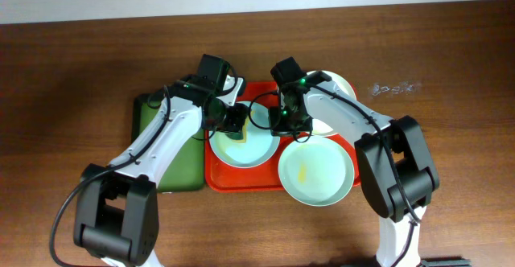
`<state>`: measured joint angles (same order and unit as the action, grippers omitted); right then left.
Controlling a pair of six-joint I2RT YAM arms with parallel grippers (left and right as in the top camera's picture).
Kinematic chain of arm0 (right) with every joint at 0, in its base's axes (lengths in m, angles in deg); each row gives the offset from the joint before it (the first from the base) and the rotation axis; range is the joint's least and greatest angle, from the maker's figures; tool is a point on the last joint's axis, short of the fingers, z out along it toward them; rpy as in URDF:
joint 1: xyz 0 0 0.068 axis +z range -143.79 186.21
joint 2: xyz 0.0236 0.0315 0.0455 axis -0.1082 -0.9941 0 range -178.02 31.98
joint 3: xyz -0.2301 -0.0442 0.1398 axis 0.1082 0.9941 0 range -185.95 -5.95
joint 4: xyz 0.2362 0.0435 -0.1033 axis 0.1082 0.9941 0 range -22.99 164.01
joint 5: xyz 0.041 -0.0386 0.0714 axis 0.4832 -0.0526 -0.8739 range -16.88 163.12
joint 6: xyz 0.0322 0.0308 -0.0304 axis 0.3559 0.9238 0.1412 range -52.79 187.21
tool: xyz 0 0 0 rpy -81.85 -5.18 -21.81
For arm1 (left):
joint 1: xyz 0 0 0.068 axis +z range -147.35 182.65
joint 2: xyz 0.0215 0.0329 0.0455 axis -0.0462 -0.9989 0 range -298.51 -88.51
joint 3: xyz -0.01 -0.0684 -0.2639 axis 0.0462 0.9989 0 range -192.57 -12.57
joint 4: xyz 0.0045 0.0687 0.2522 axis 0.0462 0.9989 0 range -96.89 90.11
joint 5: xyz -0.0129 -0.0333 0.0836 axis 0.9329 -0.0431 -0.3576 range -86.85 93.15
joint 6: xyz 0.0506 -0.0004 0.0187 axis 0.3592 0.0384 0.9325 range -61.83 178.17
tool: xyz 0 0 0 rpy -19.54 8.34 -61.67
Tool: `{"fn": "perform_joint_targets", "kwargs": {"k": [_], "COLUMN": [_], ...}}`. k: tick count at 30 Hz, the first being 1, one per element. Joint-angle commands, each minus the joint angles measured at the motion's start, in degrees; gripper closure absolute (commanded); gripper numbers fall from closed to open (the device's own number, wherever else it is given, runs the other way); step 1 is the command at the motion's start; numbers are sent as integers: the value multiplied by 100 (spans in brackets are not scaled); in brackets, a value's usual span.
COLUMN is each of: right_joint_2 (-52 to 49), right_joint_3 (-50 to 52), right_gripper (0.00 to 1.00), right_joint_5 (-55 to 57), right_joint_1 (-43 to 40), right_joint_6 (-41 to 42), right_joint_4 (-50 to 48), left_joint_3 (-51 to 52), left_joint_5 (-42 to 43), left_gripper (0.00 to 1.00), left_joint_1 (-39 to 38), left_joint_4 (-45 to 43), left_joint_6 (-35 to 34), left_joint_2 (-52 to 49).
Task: Clean dirty plates on tray and stack at the side
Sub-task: 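Scrub the light-blue plate with the sponge in the left gripper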
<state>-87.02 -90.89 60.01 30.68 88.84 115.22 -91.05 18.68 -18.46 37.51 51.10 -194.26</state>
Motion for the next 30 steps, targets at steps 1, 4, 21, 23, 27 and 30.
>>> {"fn": "perform_joint_targets", "kwargs": {"k": [1, 4, 21, 23, 27, 30], "right_joint_2": [66, 66, 66, 66, 66, 66], "right_joint_3": [20, 20, 20, 20, 20, 20], "right_gripper": [96, 96, 96, 96, 96, 96], "right_joint_5": [0, 0, 0, 0, 0, 0], "right_joint_1": [26, 26, 26, 26, 26, 26], "right_joint_6": [-20, -20, -22, -22, -22, -22], "right_joint_4": [20, 20, 52, 63, 66, 81], "left_joint_3": [13, 304, 103, 42, 83, 629], "left_joint_5": [-186, -555, 1287, 247, -896, -1126], "left_gripper": [100, 100, 100, 100, 100, 100], "left_joint_1": [-28, -28, 122, 219, 240, 142], "left_joint_4": [-7, -299, -984, -717, -321, -444], "left_joint_6": [94, 87, 66, -107, -127, -686], "left_joint_2": [44, 44, -822, -702, -706, -706]}}
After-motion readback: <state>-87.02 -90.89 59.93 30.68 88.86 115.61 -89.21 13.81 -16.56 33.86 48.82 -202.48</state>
